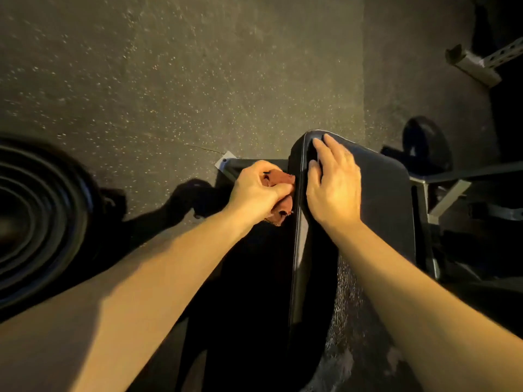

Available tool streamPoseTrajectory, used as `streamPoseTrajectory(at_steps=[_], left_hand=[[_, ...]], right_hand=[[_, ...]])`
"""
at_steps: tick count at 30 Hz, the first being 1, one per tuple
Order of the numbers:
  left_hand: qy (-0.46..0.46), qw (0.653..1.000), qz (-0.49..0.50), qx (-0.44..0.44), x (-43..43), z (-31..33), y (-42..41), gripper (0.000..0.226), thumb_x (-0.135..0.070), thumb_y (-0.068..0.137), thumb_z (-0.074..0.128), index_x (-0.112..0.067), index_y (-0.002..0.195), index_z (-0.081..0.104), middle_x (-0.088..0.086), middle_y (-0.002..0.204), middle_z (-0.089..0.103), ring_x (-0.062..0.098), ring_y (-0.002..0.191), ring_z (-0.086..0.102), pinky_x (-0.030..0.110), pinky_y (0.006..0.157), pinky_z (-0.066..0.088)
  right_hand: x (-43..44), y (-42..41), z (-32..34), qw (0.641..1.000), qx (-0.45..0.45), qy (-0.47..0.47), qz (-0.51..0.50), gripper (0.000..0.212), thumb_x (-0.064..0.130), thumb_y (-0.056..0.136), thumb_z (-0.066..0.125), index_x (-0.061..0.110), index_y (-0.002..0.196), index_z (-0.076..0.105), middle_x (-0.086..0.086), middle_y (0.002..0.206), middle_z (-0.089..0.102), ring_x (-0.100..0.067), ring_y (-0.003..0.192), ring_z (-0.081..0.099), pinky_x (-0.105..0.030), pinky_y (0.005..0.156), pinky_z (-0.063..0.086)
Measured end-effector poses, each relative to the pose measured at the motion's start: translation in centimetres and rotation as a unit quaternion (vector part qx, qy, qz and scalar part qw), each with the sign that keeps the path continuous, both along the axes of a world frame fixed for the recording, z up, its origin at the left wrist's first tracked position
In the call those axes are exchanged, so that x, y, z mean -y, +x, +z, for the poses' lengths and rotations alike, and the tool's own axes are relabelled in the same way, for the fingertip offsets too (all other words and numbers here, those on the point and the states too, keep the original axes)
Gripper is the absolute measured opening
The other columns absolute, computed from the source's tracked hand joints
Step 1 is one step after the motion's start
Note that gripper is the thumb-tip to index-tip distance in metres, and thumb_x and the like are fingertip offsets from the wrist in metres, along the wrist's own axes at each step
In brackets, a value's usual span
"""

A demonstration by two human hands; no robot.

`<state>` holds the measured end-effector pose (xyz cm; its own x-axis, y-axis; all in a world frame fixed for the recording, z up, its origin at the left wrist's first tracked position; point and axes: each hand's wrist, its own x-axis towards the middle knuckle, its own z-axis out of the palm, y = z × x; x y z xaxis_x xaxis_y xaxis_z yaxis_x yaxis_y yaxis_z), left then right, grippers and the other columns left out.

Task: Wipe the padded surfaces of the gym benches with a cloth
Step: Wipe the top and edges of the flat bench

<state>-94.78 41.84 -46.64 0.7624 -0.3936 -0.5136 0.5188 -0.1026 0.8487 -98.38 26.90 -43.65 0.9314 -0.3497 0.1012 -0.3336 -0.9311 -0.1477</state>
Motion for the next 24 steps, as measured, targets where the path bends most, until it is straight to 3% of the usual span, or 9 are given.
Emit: streamPoseTrajectory(at_steps=[2, 4, 8, 14, 19, 22, 24], left_hand=[[-0.004, 0.998, 0.050, -0.022, 0.3, -0.1, -1.1, 0.013, -0.015, 0.088, 0.078, -0.021, 0.099, 0.071, 0.000, 0.080, 0.074, 0.020, 0.073, 0.074, 0.038, 0.059, 0.063], [-0.024, 0.996, 0.070, -0.057, -0.6, 0.6, -4.5, 0.013, -0.013, 0.092, 0.074, -0.026, 0.091, 0.072, -0.001, 0.073, 0.072, 0.015, 0.060, 0.071, 0.033, 0.047, 0.057], [-0.056, 0.989, 0.044, -0.130, -1.9, 2.2, -7.2, 0.017, -0.012, 0.096, 0.070, -0.027, 0.089, 0.074, 0.004, 0.069, 0.071, 0.018, 0.054, 0.068, 0.029, 0.047, 0.051], [-0.004, 0.996, 0.082, -0.022, 2.5, -0.4, 0.4, 0.005, -0.023, 0.095, 0.072, -0.027, 0.095, 0.073, -0.007, 0.075, 0.072, 0.007, 0.059, 0.068, 0.024, 0.047, 0.051], [-0.069, 0.983, 0.027, -0.169, -1.1, 0.7, -5.6, 0.002, -0.007, 0.098, 0.066, -0.006, 0.096, 0.066, 0.012, 0.062, 0.061, 0.020, 0.048, 0.056, 0.033, 0.051, 0.044], [-0.056, 0.987, 0.054, -0.143, 0.5, -0.3, -2.9, 0.006, -0.012, 0.098, 0.067, -0.014, 0.092, 0.067, 0.009, 0.061, 0.063, 0.022, 0.048, 0.057, 0.028, 0.043, 0.043], [-0.020, 0.995, 0.076, -0.066, 2.5, -0.5, 0.3, 0.005, -0.019, 0.096, 0.071, -0.022, 0.093, 0.071, 0.000, 0.071, 0.070, 0.017, 0.055, 0.065, 0.029, 0.042, 0.048]], right_hand=[[-0.3, -0.3, -0.8, 1.000, 0.015, 0.002, -0.009, 0.049, 0.024, 0.103, 0.039, 0.015, 0.150, 0.049, -0.006, 0.159, 0.041, -0.024, 0.149, 0.033, -0.044, 0.121, 0.028], [-0.4, -0.7, -1.2, 1.000, 0.026, 0.004, -0.007, 0.049, 0.023, 0.103, 0.038, 0.015, 0.150, 0.048, -0.005, 0.160, 0.040, -0.022, 0.150, 0.032, -0.044, 0.122, 0.027], [-0.2, -0.7, -1.2, 1.000, 0.024, 0.013, -0.006, 0.050, 0.023, 0.102, 0.037, 0.016, 0.150, 0.048, -0.003, 0.161, 0.039, -0.021, 0.151, 0.030, -0.047, 0.121, 0.027], [-0.2, -0.6, -1.3, 1.000, 0.013, 0.007, -0.008, 0.053, 0.025, 0.101, 0.035, 0.020, 0.152, 0.045, 0.001, 0.163, 0.035, -0.018, 0.152, 0.026, -0.045, 0.122, 0.025], [-0.1, -0.6, -1.3, 1.000, 0.006, 0.003, 0.001, 0.053, 0.024, 0.101, 0.034, 0.019, 0.153, 0.044, 0.000, 0.163, 0.034, -0.018, 0.152, 0.025, -0.045, 0.122, 0.025], [0.1, -0.5, -1.2, 1.000, 0.010, 0.005, 0.000, 0.054, 0.024, 0.100, 0.034, 0.019, 0.153, 0.044, 0.001, 0.163, 0.034, -0.018, 0.152, 0.026, -0.045, 0.121, 0.025], [0.1, -0.4, -1.2, 1.000, 0.009, 0.008, 0.003, 0.053, 0.025, 0.100, 0.034, 0.020, 0.153, 0.044, 0.001, 0.163, 0.034, -0.018, 0.152, 0.025, -0.045, 0.121, 0.025]])
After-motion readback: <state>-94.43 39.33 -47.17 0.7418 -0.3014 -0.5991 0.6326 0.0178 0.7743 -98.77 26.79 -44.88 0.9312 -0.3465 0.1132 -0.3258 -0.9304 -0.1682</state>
